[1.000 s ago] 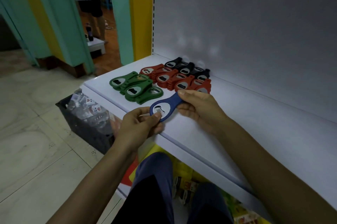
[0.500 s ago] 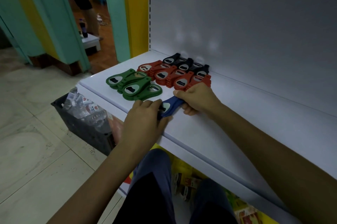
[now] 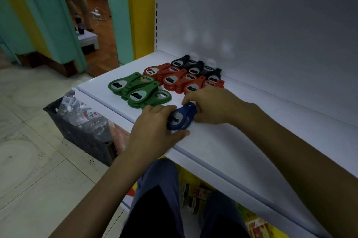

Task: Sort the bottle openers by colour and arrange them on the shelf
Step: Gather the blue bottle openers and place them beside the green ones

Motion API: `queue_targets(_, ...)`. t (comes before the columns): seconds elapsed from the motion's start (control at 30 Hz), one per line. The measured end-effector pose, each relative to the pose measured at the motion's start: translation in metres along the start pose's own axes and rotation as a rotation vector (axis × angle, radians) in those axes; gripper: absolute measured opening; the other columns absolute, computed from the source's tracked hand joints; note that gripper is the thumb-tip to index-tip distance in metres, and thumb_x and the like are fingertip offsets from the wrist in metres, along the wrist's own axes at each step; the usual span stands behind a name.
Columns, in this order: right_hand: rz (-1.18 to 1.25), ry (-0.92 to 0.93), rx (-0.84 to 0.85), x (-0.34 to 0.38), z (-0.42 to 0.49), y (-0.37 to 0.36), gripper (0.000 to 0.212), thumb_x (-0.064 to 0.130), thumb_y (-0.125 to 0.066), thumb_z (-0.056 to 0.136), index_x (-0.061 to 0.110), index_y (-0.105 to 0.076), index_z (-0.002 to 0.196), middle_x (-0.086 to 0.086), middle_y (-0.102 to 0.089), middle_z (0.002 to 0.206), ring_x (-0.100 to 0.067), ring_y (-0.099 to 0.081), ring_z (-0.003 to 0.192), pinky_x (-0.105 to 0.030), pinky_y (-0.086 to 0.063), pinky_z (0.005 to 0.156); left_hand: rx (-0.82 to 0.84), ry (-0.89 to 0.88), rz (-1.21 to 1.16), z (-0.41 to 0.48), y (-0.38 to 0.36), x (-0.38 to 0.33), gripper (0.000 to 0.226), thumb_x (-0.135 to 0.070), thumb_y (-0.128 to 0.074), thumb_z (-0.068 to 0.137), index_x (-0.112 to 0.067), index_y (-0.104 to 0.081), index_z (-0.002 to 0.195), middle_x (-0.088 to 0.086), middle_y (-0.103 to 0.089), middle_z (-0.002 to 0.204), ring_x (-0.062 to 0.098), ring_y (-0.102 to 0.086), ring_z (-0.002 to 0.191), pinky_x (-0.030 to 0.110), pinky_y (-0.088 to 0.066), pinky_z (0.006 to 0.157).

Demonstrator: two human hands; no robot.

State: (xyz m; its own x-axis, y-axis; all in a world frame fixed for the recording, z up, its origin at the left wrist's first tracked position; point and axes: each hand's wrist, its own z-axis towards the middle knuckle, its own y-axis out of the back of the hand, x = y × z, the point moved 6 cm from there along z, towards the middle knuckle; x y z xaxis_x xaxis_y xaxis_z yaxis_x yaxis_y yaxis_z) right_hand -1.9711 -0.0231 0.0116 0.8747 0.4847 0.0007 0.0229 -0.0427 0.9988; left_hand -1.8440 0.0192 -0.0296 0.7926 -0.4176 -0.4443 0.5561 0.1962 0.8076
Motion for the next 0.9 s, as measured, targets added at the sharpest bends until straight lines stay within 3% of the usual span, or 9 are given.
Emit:
queue_targets(0.17,-0.168,0.041,-0.026,0.005,0.009,0.008,0.025,0.022,-0.068,0.084,0.027,-0.066,0.108,0.003,-0.064,0.103,-0.011,-0.051,0.084,-0.027,-0.04,0.064,-0.026,-0.008,-0.037,0.002,0.0,0.001,0.056,-0.046,-0.071,0.076,-0.019,-0.058,0.122,0.001,-0.062,0.113,0.023,-0.048,0.102,0.021,-0.024,0.073)
queue_targets(0.3,-0.202,0.086,0.004,0.009,0.016,0.005,0.029,0.023,-0.069,0.083,0.028,-0.066,0.111,0.005,-0.066,0.105,-0.015,-0.059,0.095,-0.031,-0.049,0.072,-0.057,-0.006,-0.017,0.003,0.0,0.001,0.046,-0.04,-0.07,0.08,-0.019,-0.061,0.12,0.004,-0.064,0.109,0.026,-0.051,0.098,0.024,-0.026,0.071)
queue_targets(0.47,-0.243,0.107,0.04,0.013,0.024,-0.001,0.023,0.018,-0.067,0.082,0.023,-0.068,0.105,0.0,-0.068,0.095,-0.017,-0.061,0.088,-0.034,-0.052,0.074,-0.072,0.007,0.023,0.005,0.002,-0.001,0.044,-0.04,-0.073,0.076,-0.018,-0.063,0.113,0.005,-0.066,0.102,0.026,-0.055,0.093,0.026,-0.03,0.068)
queue_targets(0.7,-0.272,0.118,0.173,0.016,0.038,0.007,0.034,0.017,-0.074,0.077,0.025,-0.068,0.11,0.002,-0.068,0.104,-0.019,-0.059,0.097,-0.037,-0.051,0.082,0.022,0.028,-0.078,0.012,0.01,0.006,0.045,-0.047,-0.079,0.066,-0.021,-0.067,0.101,0.0,-0.067,0.087,0.023,-0.056,0.081,0.029,-0.03,0.058)
queue_targets(0.9,-0.336,0.148,0.229,0.019,0.041,0.008,0.04,0.012,-0.074,0.077,0.026,-0.067,0.114,0.001,-0.068,0.105,-0.019,-0.059,0.094,-0.034,-0.05,0.076,0.0,0.029,-0.101,0.012,0.003,0.0,0.056,-0.051,-0.077,0.065,-0.027,-0.065,0.114,-0.003,-0.069,0.1,0.02,-0.056,0.093,0.028,-0.038,0.068)
